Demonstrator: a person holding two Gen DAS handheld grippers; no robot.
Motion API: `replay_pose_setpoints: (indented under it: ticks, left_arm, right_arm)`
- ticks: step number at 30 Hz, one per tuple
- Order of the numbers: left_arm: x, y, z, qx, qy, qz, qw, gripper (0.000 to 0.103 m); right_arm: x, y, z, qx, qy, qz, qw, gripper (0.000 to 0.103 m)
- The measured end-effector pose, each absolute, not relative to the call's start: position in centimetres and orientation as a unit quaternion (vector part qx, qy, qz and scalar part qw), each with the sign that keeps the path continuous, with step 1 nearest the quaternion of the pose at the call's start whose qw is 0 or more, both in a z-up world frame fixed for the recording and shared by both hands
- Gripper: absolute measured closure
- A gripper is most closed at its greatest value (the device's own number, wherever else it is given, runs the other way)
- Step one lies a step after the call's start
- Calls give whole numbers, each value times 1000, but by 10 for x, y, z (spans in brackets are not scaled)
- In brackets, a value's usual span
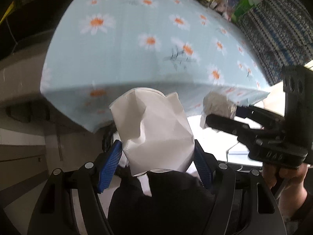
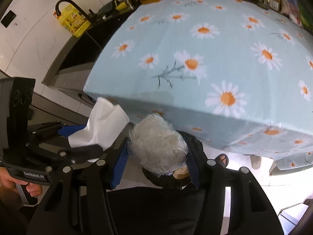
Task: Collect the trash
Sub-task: 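Carry the paper cup and plastic bag ball down over the black bin, then open both grippers to drop the cup and bag into the bin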
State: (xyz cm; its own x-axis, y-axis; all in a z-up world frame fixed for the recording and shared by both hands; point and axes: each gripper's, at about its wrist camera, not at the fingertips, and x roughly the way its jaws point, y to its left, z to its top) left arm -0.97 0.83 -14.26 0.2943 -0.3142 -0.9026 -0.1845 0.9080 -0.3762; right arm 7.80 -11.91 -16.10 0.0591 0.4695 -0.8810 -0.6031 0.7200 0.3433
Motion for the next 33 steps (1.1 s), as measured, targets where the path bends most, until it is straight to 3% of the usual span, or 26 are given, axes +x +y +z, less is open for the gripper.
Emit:
replay_pose_setpoints:
  ticks: [13,26,29,33]
  left_arm:
    - [-17,6,-189,-223,641,-38,733,33]
    - [-13,2,-198,-226,655,-41,720,33]
    - [-12,3,-199,-226,658,-40,718,33]
    - [-11,5,-198,-226,655,-35,720,28]
  right_arm:
    - [73,-117,-198,-46,622,367,690,48]
    - [75,-118,-208,-29,643,359,676,46]
    - [76,-122,-208,-14,646,357,675,34]
    - [76,-129,-207,-5,647,347,679,33]
